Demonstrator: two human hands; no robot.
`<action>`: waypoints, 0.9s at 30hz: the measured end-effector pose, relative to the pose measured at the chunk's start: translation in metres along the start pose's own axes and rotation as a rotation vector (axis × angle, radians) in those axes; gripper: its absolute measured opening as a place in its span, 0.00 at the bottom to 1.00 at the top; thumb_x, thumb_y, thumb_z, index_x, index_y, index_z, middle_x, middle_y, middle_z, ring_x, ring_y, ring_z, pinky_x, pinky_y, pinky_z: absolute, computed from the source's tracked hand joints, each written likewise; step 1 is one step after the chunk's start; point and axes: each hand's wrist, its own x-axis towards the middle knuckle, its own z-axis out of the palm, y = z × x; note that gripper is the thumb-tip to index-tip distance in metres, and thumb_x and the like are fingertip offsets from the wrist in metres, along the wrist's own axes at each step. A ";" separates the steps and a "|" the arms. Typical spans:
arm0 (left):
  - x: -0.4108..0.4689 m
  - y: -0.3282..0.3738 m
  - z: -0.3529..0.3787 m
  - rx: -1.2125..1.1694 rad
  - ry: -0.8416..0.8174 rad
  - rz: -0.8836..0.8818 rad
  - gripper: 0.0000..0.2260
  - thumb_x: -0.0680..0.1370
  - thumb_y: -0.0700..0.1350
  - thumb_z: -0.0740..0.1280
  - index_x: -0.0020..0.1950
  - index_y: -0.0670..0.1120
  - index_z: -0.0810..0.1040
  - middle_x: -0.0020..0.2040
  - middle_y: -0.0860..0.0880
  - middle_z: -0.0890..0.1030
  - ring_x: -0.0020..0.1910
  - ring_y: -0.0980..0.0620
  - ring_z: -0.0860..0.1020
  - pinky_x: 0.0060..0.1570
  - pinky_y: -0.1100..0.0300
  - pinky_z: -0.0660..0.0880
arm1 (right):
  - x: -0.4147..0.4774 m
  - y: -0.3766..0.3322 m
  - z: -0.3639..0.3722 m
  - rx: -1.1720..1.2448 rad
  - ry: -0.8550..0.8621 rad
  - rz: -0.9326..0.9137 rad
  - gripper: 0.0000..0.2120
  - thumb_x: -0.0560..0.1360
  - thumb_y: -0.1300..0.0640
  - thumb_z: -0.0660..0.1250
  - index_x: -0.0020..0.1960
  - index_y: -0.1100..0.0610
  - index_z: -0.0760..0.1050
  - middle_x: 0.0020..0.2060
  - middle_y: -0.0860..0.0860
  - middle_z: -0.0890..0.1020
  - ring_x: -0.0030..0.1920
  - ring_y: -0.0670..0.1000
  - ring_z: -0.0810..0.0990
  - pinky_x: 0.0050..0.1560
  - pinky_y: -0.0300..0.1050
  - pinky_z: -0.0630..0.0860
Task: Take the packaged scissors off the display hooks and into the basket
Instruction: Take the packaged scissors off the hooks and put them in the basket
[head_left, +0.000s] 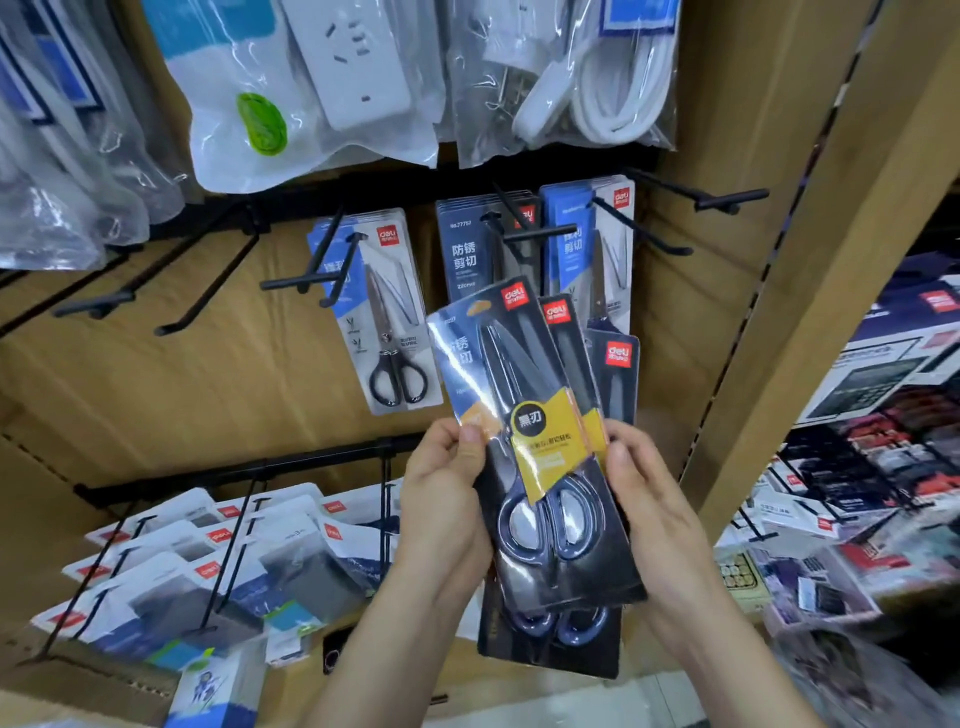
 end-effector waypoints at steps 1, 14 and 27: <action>0.000 0.000 -0.001 -0.041 -0.022 -0.044 0.11 0.84 0.38 0.57 0.42 0.41 0.72 0.38 0.43 0.79 0.37 0.48 0.77 0.45 0.52 0.76 | 0.001 0.001 -0.001 0.058 -0.029 0.036 0.12 0.72 0.43 0.66 0.54 0.42 0.79 0.51 0.46 0.85 0.51 0.47 0.84 0.54 0.48 0.78; -0.020 0.022 -0.032 0.316 -0.163 0.310 0.05 0.78 0.44 0.65 0.42 0.48 0.77 0.35 0.46 0.82 0.35 0.49 0.78 0.43 0.48 0.74 | 0.004 0.002 -0.050 -0.114 0.027 -0.082 0.22 0.61 0.54 0.76 0.53 0.45 0.75 0.39 0.49 0.86 0.37 0.47 0.83 0.40 0.37 0.80; -0.005 0.028 -0.002 0.512 -0.185 0.436 0.13 0.84 0.42 0.60 0.43 0.55 0.77 0.41 0.37 0.83 0.39 0.42 0.77 0.46 0.41 0.76 | -0.010 -0.016 -0.047 -0.125 0.025 -0.154 0.29 0.52 0.33 0.80 0.50 0.38 0.77 0.43 0.48 0.85 0.41 0.48 0.85 0.44 0.40 0.82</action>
